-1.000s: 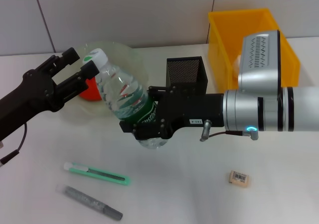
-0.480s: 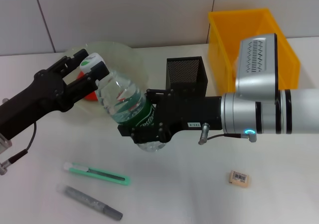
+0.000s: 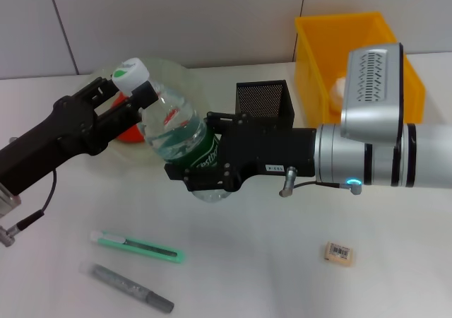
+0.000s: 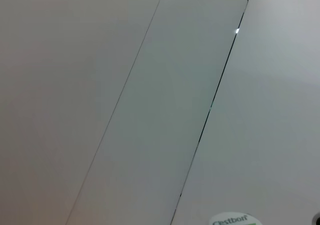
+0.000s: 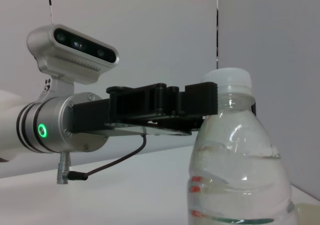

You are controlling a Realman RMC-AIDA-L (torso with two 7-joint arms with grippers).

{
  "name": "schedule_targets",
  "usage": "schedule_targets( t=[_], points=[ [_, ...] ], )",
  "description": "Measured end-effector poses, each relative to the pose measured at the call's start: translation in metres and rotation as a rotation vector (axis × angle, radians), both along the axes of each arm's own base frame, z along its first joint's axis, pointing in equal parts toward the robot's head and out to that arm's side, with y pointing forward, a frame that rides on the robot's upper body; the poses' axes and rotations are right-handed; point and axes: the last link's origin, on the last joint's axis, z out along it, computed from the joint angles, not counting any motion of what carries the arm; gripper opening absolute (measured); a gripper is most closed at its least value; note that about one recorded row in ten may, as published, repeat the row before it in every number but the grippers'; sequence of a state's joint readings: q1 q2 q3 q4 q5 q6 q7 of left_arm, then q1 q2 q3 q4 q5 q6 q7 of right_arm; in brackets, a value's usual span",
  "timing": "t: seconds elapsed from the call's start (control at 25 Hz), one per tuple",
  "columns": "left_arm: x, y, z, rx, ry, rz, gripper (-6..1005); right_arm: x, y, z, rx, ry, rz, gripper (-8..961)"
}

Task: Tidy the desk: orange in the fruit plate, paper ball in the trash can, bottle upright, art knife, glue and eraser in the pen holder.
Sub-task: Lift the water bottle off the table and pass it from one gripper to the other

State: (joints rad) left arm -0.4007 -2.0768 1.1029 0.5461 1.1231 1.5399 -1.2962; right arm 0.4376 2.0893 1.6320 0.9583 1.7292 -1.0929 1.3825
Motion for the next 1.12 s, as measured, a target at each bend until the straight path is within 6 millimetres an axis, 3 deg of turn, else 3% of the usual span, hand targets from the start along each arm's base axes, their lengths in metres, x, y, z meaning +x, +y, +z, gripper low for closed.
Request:
schedule_targets(
  t=[1.12],
  points=[
    [0.0067,0.0048,-0.0030,-0.023,-0.102,0.026,672,-0.0061,0.0003,0.0000,0.027,0.044,0.026,759]
  ],
)
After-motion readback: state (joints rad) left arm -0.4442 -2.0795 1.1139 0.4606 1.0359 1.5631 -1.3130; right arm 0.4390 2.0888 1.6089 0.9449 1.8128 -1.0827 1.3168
